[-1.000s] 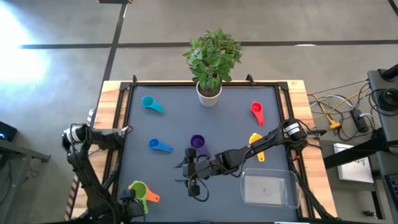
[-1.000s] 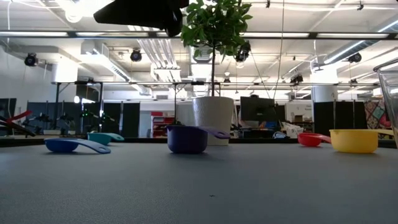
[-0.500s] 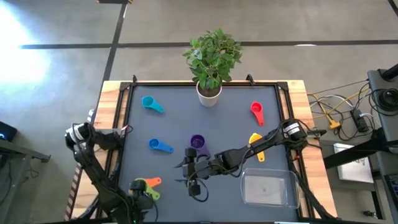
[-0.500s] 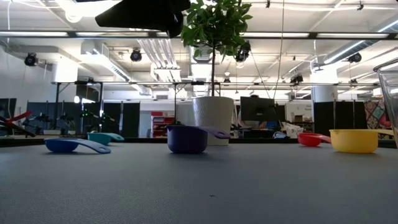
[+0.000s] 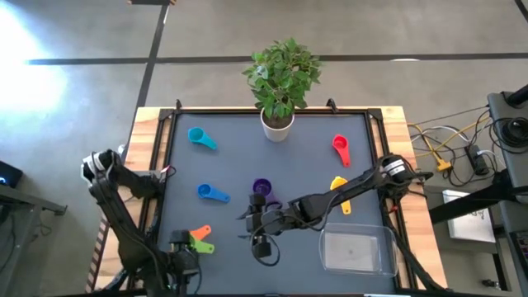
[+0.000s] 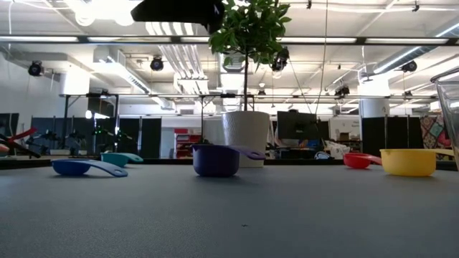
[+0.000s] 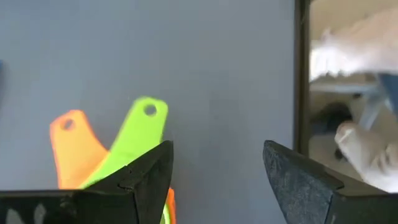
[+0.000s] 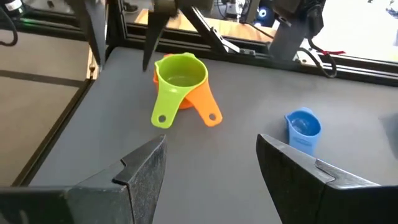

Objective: Nest measuring cups in basket
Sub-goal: Adjust the nested measuring cups

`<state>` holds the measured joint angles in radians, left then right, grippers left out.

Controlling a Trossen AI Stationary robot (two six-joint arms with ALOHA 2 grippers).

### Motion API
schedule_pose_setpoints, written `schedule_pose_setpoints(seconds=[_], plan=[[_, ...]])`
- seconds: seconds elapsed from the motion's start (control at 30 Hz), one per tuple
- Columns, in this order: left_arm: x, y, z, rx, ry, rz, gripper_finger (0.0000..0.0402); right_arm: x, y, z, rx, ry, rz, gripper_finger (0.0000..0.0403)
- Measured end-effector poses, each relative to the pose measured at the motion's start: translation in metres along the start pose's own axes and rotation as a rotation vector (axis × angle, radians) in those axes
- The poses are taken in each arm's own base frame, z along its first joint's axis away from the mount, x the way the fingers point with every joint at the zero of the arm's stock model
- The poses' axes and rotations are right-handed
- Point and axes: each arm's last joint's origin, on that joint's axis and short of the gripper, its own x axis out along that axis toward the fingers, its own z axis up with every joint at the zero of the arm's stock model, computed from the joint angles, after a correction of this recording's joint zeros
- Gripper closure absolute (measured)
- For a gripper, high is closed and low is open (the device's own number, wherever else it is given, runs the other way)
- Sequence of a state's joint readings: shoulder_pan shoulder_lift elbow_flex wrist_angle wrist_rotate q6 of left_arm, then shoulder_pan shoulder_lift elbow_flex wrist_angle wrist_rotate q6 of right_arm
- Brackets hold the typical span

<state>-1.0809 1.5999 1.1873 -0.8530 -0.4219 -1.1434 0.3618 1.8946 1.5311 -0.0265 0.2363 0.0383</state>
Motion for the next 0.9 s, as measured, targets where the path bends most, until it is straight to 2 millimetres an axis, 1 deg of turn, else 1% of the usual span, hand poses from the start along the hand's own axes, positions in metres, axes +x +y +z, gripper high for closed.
schedule_pose_setpoints(seconds=[0.13, 0.33, 0.4, 0.5, 0.7, 0.8, 0.9], plan=[[-0.020, 0.009, 0.005, -0.059, -0.026, 0.038, 0.0171, -0.001, 0.003, -0.002, -0.011, 0.024, 0.006, 0.0165], [-0.036, 0.027, 0.002, -0.043, 0.004, 0.114, 0.0171, -0.004, 0.010, -0.004, -0.068, 0.040, 0.022, 0.0165], [-0.039, 0.035, 0.001, -0.051, 0.004, 0.127, 0.0171, -0.006, 0.009, -0.004, -0.089, 0.056, 0.022, 0.0165], [-0.047, 0.048, 0.001, -0.074, -0.054, 0.119, 0.0171, -0.010, 0.005, -0.004, -0.122, 0.078, 0.017, 0.0165], [-0.047, 0.076, -0.012, -0.134, -0.050, 0.123, 0.0171, -0.015, -0.017, -0.010, -0.113, 0.104, -0.017, 0.0165], [-0.040, 0.084, -0.020, -0.158, -0.036, 0.118, 0.0171, -0.025, -0.025, -0.012, -0.101, 0.095, -0.031, 0.0165], [-0.028, 0.089, -0.027, -0.173, 0.000, 0.109, 0.0171, -0.037, -0.030, -0.015, -0.076, 0.079, -0.033, 0.0165]])
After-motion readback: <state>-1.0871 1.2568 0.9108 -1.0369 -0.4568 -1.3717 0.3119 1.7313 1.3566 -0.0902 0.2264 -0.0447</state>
